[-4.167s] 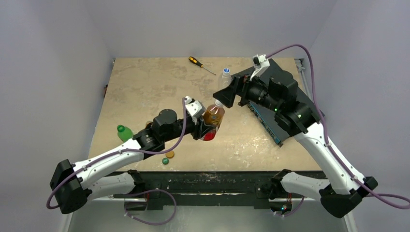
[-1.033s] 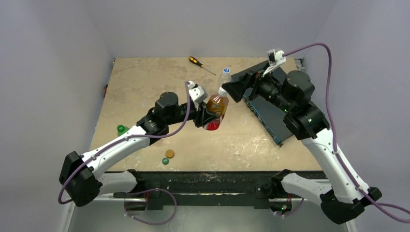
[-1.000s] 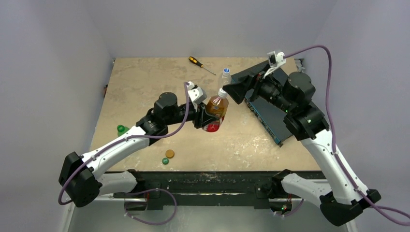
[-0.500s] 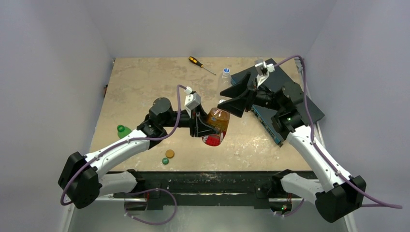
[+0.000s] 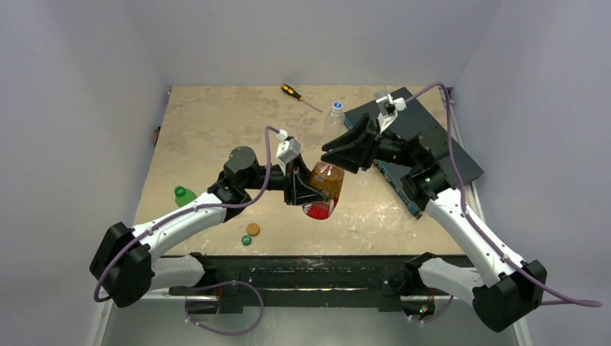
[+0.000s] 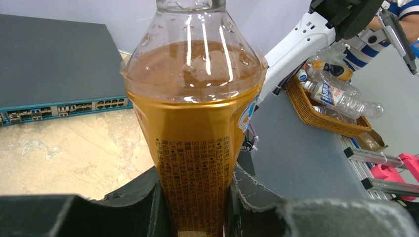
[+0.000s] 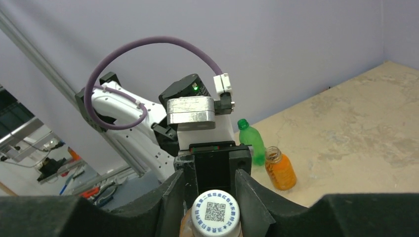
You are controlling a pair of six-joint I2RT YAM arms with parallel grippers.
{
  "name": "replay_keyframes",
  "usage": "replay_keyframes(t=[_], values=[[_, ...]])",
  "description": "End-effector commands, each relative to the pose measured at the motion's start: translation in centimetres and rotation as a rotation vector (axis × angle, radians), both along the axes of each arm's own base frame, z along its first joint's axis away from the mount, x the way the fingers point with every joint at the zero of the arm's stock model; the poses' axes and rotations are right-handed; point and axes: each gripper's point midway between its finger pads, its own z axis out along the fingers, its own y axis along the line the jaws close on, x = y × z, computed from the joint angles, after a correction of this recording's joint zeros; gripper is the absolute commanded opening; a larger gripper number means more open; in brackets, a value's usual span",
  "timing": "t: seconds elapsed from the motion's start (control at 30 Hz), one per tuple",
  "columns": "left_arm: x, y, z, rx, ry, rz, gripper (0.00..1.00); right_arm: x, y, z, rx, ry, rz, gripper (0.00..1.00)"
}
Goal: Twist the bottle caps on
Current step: Screw the bottle cap onto the plastic bottle.
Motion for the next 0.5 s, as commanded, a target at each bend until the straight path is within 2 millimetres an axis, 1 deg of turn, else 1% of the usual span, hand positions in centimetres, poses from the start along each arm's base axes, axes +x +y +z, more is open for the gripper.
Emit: replay_keyframes(t=[0.0, 0.07, 0.13, 0.23, 0.27, 0.3, 0.4, 0.47], values=[[0.3, 0.0, 0.7, -0.033, -0.019, 0.013, 0.00, 0.0, 0.0, 0.9, -0.018, -0.040, -0.035, 0.41], [0.7, 0.0, 0.6, -0.030, -0.011, 0.034, 0.00, 0.3, 0.1, 0.6, -0.037, -0.034, -0.055, 0.30], [1.3, 0.0, 0.6, -0.025, 0.000, 0.068, 0.00, 0.8, 0.3, 0.4, -0.056, -0.023, -0.090, 0.21], [3.3, -0.1, 0.4, 0.010, 0.001, 0.177, 0.00, 2.0, 0.6, -0.5, -0.115, 0.022, -0.185, 0.08], [4.3, 0.2, 0.4, 0.024, -0.007, 0.239, 0.00, 2.6, 0.7, -0.8, -0.134, 0.045, -0.228, 0.03], [5.2, 0.5, 0.4, 0.040, -0.016, 0.296, 0.00, 3.0, 0.7, -1.6, -0.169, 0.084, -0.266, 0.00], [8.1, 1.9, 0.7, 0.085, -0.042, 0.485, 0.00, 4.5, 1.2, -2.9, -0.235, 0.180, -0.409, 0.00], [9.6, 2.9, 1.2, 0.100, -0.061, 0.600, 0.00, 5.4, 1.5, -4.3, -0.287, 0.262, -0.514, 0.00]])
